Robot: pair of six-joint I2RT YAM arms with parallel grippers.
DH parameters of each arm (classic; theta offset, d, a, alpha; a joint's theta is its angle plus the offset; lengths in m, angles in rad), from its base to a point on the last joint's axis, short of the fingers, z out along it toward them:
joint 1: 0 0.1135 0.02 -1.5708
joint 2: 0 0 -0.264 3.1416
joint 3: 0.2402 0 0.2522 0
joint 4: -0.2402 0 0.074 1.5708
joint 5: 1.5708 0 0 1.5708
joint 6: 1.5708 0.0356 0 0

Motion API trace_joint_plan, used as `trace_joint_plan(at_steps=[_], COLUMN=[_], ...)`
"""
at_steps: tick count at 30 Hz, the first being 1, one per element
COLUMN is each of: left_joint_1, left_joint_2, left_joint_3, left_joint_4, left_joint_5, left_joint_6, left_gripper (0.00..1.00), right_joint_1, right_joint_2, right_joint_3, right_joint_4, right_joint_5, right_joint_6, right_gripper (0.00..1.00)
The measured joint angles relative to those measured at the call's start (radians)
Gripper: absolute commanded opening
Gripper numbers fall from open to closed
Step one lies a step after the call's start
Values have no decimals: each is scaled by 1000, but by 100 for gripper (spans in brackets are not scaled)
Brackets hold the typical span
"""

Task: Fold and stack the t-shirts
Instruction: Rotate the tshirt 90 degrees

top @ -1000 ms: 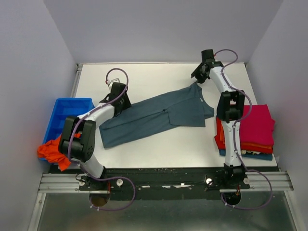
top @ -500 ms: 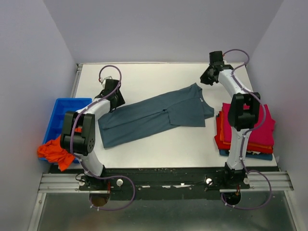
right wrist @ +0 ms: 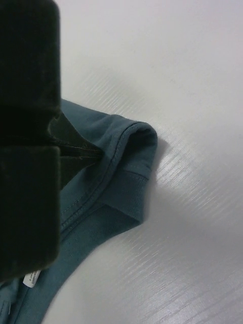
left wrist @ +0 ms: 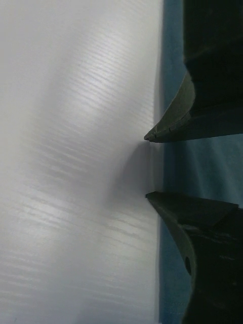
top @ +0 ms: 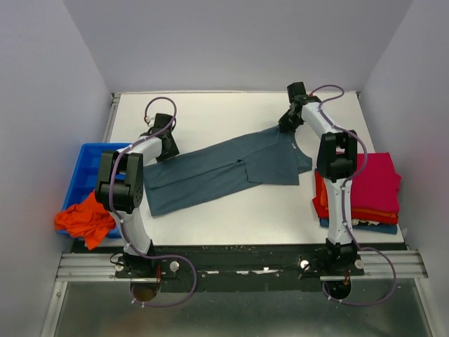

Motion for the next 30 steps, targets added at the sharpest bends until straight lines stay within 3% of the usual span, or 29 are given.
trace_joint_plan(at_steps=[16, 30], left_joint_1=[-15, -132], left_joint_2=[11, -206], left_joint_3=[-3, -252], left_joint_4=[-52, -85], left_joint_5=[-8, 48], left_joint_6=[-55, -150], left_gripper=[47, 47], right_joint_1=[8, 55], right_joint_2=[80, 114], right_joint_3=[145, 190], right_joint_4=[-75, -32], right_joint_5=[7, -27], right_joint_6=[95, 79], right_gripper=[1, 1])
